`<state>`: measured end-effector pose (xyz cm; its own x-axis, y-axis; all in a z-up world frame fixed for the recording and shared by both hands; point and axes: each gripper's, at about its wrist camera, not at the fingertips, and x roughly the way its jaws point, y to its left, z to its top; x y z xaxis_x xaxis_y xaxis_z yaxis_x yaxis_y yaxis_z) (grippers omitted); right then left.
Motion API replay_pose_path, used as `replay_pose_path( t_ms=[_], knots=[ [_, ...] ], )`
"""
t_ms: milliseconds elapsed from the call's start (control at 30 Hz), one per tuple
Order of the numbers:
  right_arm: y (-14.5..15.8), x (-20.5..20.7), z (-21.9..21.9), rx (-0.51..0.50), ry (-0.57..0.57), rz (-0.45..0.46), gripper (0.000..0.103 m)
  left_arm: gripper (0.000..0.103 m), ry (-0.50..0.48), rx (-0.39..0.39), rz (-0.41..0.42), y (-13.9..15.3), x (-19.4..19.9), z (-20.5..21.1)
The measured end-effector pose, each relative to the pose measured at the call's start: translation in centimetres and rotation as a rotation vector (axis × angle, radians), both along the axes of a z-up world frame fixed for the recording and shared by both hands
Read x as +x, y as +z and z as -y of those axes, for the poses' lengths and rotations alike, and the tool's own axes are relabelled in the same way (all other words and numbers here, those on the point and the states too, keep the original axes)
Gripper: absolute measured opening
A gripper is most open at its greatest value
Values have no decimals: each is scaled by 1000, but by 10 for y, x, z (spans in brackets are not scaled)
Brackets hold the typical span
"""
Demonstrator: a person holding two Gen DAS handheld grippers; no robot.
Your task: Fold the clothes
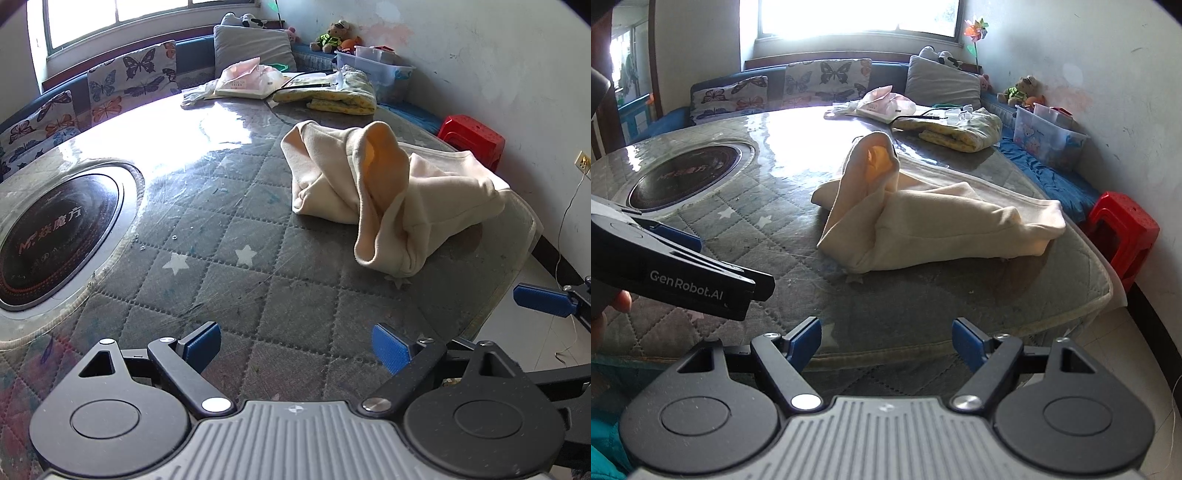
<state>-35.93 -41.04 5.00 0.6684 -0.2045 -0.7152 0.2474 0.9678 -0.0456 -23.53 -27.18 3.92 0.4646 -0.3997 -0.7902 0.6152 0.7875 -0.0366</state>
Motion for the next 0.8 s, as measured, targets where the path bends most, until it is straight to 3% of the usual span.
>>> replay_pose_path(
  t_ms=[800],
  knots=[
    [-7, 10, 0, 54, -50, -1, 80, 91, -4, 10, -18, -6, 5, 8]
  ],
)
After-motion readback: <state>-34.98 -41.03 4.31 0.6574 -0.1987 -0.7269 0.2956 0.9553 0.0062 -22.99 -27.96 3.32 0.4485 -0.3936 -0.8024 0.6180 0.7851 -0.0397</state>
